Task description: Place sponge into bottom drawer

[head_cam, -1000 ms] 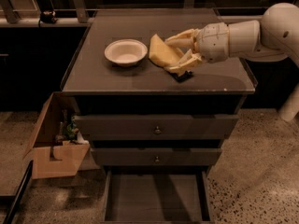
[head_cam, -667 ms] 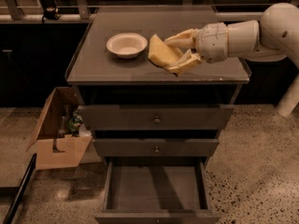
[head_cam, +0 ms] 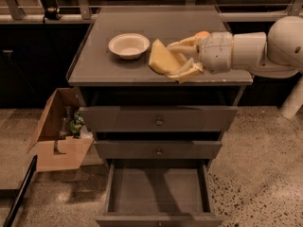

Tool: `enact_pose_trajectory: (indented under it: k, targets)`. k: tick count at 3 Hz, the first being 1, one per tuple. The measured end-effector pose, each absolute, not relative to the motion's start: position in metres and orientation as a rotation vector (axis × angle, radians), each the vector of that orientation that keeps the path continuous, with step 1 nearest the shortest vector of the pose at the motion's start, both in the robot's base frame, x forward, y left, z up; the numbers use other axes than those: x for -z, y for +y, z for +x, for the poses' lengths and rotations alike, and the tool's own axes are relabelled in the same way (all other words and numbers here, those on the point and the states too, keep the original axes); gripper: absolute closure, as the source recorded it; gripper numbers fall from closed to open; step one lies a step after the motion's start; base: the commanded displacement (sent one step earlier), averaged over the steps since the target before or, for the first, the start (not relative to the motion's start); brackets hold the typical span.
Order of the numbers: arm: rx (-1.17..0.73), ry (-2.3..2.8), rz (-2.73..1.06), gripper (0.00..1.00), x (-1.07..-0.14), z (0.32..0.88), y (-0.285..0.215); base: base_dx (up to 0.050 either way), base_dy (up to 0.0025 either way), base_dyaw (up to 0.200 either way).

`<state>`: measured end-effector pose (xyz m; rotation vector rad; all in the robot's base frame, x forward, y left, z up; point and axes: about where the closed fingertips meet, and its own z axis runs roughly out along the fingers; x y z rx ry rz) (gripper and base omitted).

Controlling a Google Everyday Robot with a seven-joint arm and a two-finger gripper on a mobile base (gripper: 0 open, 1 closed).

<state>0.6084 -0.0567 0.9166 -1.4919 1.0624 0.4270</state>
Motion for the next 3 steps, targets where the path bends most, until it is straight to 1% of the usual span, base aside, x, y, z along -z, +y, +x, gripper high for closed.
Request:
enact_pose_trajectory:
  k: [2,3]
  targets:
    - [-0.287,1.104,-1.334,1.00,-0.881,0.576,-0.075,0.000,0.00000,0.000]
    - [-0.287,1.104,-1.334,1.00,-0.881,0.576,-0.075,0.000,0.00000,0.000]
